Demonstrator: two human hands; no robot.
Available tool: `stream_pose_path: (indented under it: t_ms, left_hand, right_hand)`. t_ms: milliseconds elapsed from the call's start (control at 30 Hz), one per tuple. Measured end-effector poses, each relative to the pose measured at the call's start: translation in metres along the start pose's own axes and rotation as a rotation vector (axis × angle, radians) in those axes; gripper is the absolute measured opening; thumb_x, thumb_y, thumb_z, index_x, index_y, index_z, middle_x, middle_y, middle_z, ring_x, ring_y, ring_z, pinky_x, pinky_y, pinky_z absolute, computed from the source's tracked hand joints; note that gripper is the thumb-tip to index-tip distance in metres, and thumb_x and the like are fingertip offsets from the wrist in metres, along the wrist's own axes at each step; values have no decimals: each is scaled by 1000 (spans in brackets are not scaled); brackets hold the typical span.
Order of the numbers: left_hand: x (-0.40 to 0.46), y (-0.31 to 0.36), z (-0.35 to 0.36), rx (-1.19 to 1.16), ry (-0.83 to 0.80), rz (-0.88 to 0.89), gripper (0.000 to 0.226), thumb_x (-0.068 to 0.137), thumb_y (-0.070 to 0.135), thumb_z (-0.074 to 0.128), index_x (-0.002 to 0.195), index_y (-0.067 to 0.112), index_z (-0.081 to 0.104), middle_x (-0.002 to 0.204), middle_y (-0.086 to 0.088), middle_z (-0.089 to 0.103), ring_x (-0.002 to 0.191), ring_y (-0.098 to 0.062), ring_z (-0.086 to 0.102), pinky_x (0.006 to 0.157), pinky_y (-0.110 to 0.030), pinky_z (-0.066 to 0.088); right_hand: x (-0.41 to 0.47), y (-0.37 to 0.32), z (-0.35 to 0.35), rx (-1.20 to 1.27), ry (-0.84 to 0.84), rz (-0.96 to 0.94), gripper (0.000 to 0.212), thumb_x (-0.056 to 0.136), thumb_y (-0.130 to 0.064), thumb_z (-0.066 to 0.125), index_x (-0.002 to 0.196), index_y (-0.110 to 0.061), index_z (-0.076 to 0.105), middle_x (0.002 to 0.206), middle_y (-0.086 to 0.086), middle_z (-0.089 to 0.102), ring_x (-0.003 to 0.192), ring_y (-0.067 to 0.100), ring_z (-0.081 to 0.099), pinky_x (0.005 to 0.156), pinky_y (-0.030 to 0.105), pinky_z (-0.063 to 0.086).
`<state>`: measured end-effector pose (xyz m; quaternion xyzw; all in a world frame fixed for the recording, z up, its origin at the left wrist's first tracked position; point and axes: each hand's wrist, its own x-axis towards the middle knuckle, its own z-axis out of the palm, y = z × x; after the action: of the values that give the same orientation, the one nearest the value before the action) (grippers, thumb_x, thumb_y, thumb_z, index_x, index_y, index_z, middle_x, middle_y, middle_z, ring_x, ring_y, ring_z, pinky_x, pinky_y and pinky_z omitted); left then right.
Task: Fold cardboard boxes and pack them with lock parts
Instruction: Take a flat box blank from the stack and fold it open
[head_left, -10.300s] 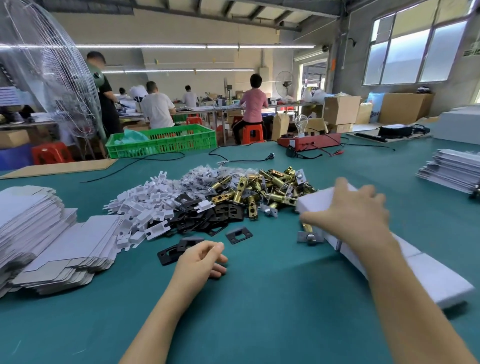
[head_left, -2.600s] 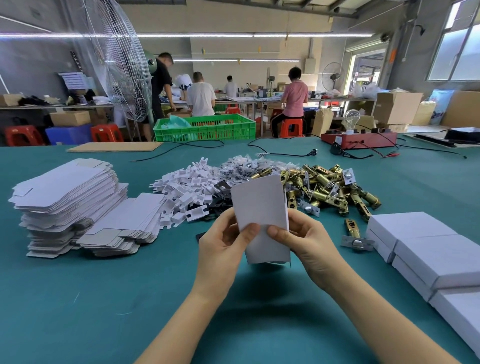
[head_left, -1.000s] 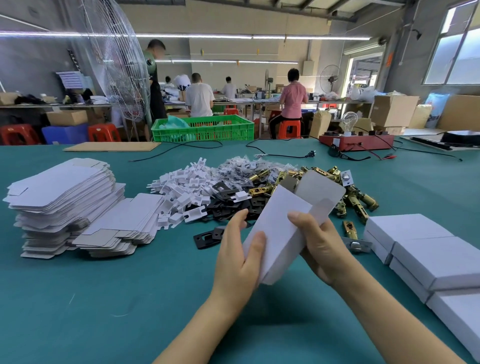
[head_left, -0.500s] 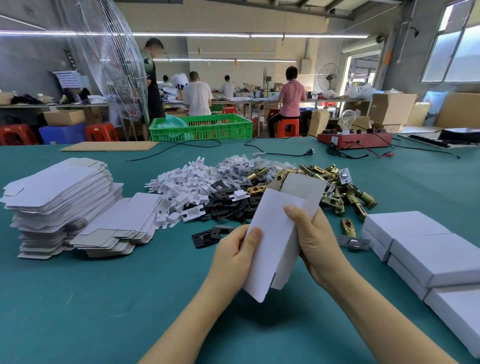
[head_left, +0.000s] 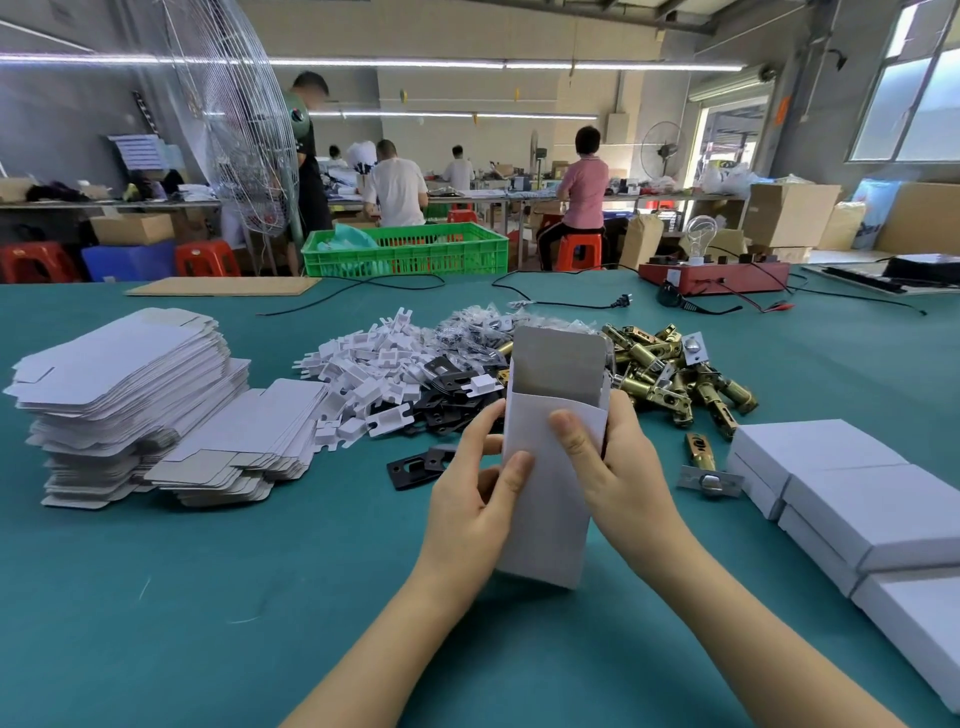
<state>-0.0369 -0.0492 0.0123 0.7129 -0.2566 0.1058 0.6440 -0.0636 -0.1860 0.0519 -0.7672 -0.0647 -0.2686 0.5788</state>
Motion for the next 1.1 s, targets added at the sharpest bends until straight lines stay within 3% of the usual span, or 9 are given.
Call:
stream_pose_path:
  t_ms: [167,267,400,533,633,733,833,967,1100]
  left_hand:
    - [-2,5,-1,9,-4,74,44,88,52,51,129,59,36,100,25,66,72,-1,66,60,-18,48]
    - [-2,6,0,0,-22,89,46,89,48,53,127,67,36,102,25,67,74,-4,67,63,-23,51]
    - [-1,9,-5,4,-59,89,52,91,46,54,124,79,32,105,19,67,84,-25,67,76,-49,52]
    - [-1,12,-6,-51,-74,85,55,91,39,55,127,75,32,106,10,67,85,-22,68,79,-48,54]
    - [-2,14,-4,-78,-64,71,54,85,52,56,129,73,33,110,0,67,88,-37,64,81,-56,52]
    - [-2,13,-4,-85,-44,55,52,83,56,54,128,73,34,110,-8,66,84,-43,58,82,-64,48]
    - [-1,13,-6,-100,-36,46,49,83,56,53,128,69,38,110,-18,64,93,-48,57,85,-67,47]
    - [1,14,-8,-111,-61,69,43,87,52,51,128,64,41,107,-33,57,87,-49,55,82,-65,46]
    - [2,14,-10,-112,-59,89,36,88,51,52,121,61,46,101,-22,64,79,-47,55,68,-54,48]
  right_hand:
    - [-1,1,2,-24,49,-44,28,80,-52,50,97,-31,41,94,-14,60,82,-3,60,73,34,53]
    - [1,1,0,-18,43,-45,28,80,-50,49,98,-31,40,95,-13,59,82,-1,60,71,31,51]
    - [1,1,-1,-21,-11,-64,31,80,-52,49,99,-30,39,98,-12,60,84,3,62,72,34,53]
    - [2,2,-1,-28,-36,-80,29,80,-51,49,98,-31,38,100,-12,59,84,-3,60,70,26,51]
    - [2,3,-1,-43,-56,-100,28,80,-49,49,99,-32,38,95,-29,58,85,-14,57,66,10,46]
    - [2,4,-1,-51,-60,-107,27,81,-50,48,99,-32,38,92,-27,56,83,-16,55,64,10,43]
    - [2,4,-1,-79,-62,-117,33,79,-59,45,98,-33,37,95,-20,52,82,-16,55,62,10,42]
    - [2,5,-1,-95,-75,-118,25,82,-49,48,97,-33,36,94,-18,52,78,-15,55,60,8,41]
    - [1,4,0,-99,-75,-138,47,77,-75,41,102,-36,36,96,-20,55,81,-14,57,60,7,42]
